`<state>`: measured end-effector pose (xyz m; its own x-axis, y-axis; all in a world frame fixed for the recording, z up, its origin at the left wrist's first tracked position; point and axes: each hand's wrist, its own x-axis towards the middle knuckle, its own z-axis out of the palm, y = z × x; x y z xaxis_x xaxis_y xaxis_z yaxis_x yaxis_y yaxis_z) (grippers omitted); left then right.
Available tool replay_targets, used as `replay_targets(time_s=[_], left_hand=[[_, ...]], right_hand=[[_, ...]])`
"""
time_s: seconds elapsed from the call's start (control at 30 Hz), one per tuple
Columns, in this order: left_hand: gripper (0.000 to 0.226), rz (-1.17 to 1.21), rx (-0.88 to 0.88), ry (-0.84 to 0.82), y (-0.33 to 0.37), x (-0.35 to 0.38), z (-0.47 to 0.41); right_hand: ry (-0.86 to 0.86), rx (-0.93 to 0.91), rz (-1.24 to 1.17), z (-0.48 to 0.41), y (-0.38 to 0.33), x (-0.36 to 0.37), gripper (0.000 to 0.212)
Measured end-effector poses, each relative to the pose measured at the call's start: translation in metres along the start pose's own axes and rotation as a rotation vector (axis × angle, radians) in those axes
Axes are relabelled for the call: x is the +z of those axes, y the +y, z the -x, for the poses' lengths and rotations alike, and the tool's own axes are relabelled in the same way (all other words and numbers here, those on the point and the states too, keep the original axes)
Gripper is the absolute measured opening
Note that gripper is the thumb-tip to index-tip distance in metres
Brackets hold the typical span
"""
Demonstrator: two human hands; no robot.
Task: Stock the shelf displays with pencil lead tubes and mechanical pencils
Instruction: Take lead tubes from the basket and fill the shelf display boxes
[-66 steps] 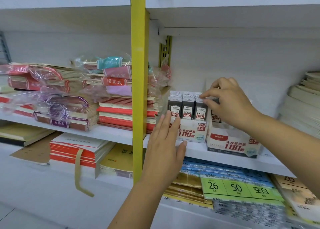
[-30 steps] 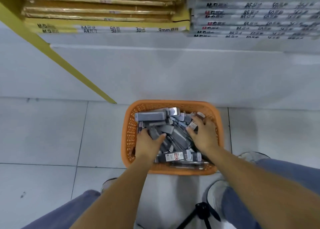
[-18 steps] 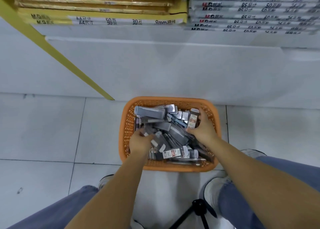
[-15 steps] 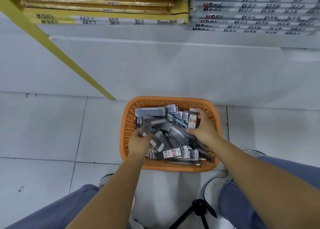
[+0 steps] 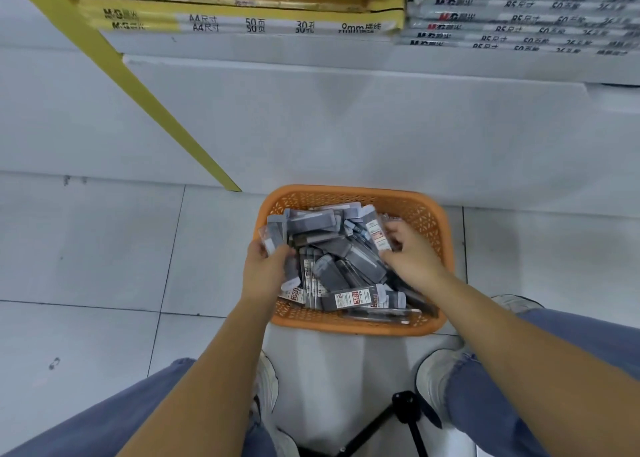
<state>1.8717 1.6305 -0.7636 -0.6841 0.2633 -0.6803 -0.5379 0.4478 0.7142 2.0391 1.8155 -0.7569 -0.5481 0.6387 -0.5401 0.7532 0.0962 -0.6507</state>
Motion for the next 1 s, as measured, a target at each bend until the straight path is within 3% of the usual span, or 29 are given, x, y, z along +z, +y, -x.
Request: replay_targets(time_s=[0.1,0.2,0.4,0.57,0.8,1.0], left_hand=[[0.032,-0.067,0.094,-0.066,0.003,0.002,-0.003],[0.032,-0.182,0.165,-0.078,0.013,0.006,-0.010],[0.017,-0.591,0.367,-0.132,0.029,0.027,-0.028],[0.034,-0.698,0.302,-0.138,0.032,0.029,-0.039],[0.043,-0.698,0.215,-0.252,0.031,0.025,-0.032],[0.050,-0.766,0.208,-0.222,0.023,0.027,-0.031]], right_hand=[[-0.046,0.018,0.085,0.003,-0.005,0.018,0.044],[-0.028,-0.064,0.348,0.004,-0.003,0.034,0.046],[0.005,-0.058,0.465,-0.006,-0.003,0.037,0.073],[-0.030,-0.090,0.562,-0.014,-0.007,0.032,0.054],[-0.058,-0.103,0.575,-0.005,0.002,0.038,0.083],[-0.086,-0.046,0.546,-0.015,-0.006,0.035,0.064]])
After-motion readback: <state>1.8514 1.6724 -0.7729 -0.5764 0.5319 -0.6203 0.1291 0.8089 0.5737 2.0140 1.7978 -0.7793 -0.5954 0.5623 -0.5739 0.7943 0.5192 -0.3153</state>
